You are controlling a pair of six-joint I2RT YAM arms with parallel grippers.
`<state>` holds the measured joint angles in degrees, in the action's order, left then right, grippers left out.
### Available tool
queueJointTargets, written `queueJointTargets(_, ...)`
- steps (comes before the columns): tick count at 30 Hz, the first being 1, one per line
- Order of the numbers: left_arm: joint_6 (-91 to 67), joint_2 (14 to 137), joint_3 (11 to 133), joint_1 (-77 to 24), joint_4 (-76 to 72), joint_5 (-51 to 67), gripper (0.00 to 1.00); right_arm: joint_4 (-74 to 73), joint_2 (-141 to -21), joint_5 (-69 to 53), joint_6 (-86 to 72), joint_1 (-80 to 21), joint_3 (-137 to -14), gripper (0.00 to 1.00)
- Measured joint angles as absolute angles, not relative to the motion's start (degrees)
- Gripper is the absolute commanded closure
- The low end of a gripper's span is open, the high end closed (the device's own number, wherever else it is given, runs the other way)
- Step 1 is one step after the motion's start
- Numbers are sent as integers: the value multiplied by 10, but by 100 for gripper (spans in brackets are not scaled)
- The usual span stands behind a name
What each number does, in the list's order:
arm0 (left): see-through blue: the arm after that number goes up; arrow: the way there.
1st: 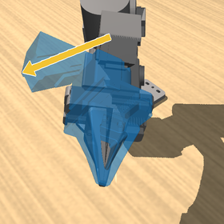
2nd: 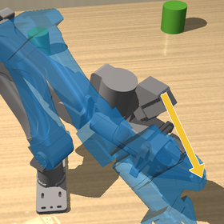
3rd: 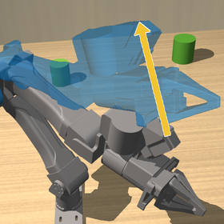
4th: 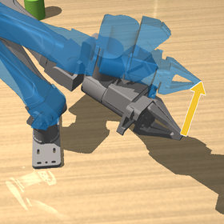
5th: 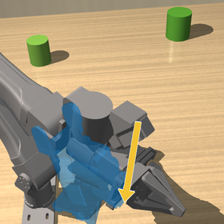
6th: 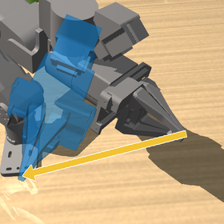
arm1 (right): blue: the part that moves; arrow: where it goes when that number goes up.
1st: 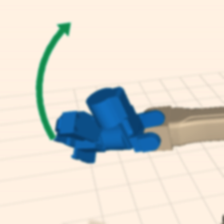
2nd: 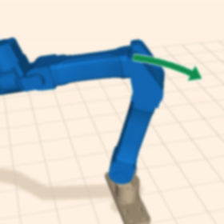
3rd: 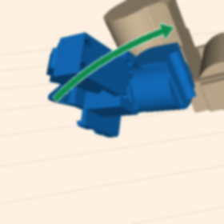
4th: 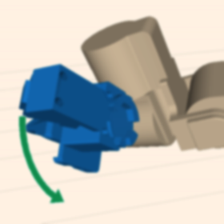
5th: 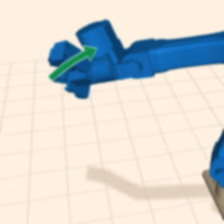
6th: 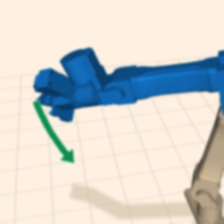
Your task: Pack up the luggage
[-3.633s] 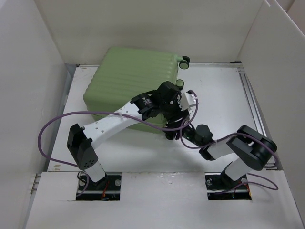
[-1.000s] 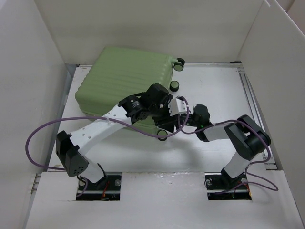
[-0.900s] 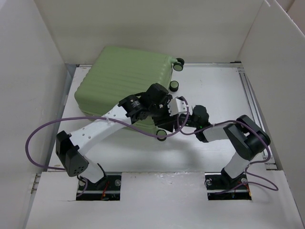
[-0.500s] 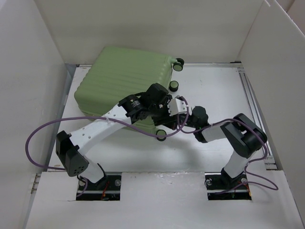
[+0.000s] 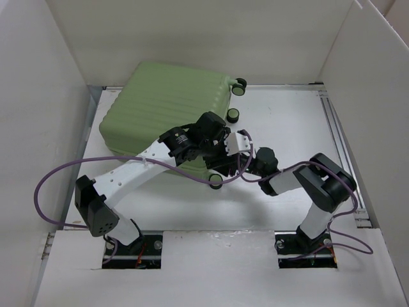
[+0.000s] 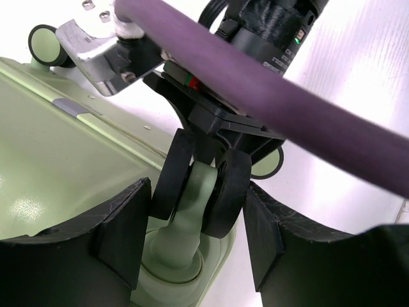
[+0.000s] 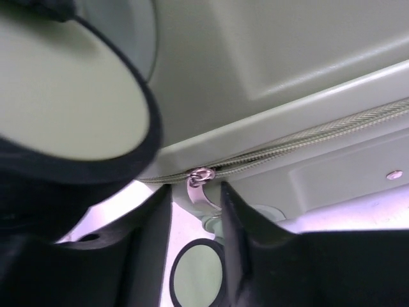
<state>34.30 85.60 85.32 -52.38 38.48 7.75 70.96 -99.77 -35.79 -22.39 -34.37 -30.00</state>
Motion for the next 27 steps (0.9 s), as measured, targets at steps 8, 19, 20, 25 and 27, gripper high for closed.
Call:
queueJointTargets(8,343,856,853,-524,387,74,100,672,-973,-325,-207,-359,-296,100)
queueJointTargets(19,343,856,853,-524,386,72,100,616,-953,-276,-204,-359,-295,51)
queueJointTargets(20,343,856,853,-524,386,72,100,609,-954,-270,-201,-357,-295,50)
queueJointTargets(25,344,856,853,-524,386,72,100,594,-954,-237,-190,-376,-295,50)
queueJointTargets(27,344,856,853,-524,387,72,100,594,-952,-213,-188,-384,-291,50)
